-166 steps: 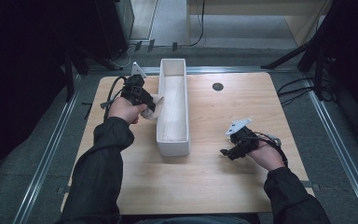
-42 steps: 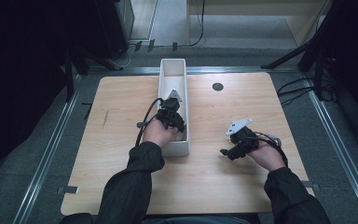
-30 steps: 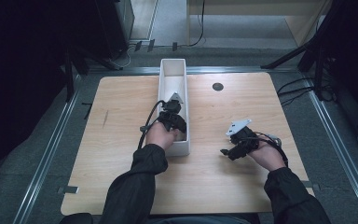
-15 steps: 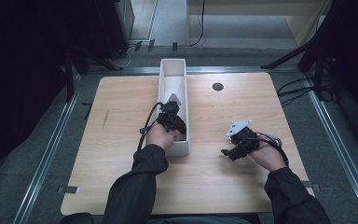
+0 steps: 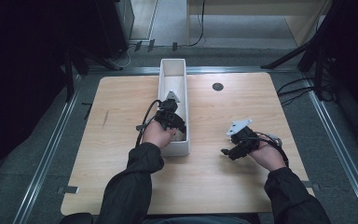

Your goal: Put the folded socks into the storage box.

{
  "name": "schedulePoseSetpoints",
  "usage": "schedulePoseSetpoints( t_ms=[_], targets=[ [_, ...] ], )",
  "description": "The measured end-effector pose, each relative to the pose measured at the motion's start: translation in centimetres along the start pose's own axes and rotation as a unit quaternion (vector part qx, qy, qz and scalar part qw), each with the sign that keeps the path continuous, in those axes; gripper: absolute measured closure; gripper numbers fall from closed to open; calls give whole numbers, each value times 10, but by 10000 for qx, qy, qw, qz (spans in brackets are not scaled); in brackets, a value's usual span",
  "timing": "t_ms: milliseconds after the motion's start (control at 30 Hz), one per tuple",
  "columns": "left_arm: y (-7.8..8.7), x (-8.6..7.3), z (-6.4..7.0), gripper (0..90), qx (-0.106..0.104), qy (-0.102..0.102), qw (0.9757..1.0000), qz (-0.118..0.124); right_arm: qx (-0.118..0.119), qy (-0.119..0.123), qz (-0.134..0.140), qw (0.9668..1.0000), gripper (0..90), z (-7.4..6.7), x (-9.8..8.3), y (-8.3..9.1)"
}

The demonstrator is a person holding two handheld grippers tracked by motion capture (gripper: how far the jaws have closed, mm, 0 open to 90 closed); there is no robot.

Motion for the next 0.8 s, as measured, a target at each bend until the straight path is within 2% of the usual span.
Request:
schedulePoseSetpoints(
  t_ms=[200, 267, 400, 533, 667, 800],
  targets=[
    [16, 0, -1, 560, -97, 9, 9999, 54, 1, -8, 5, 10000, 183, 0, 0, 0],
    [22, 0, -2, 544, -118, -41, 9999, 81, 4, -7, 15, 10000, 182, 0, 0, 0],
    [31, 1, -1, 478, -325, -230, 9992, 66, 14, -53, 26, 10000, 183, 0, 0, 0],
    [42, 3, -1, 432, -331, -281, 9990, 105, 0, -98, 66, 9999, 184, 1, 1, 1],
    [53, 4, -1, 405, -514, -379, 9978, 189, -19, -99, 76, 9999, 184, 1, 1, 1],
    [63, 4, -7, 400, -667, -329, 9968, 277, -24, -99, 71, 9999, 184, 1, 1, 1]
  ],
)
Point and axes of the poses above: each handheld gripper's, and its own axes: y roughly backward along the jaws, x roughly out of its top, z roughly to its right, the point moved 6 cm from there along -y, roughly forward along the jaws, and after that the axes turned 14 degrees about z, right-handed, at the moved point
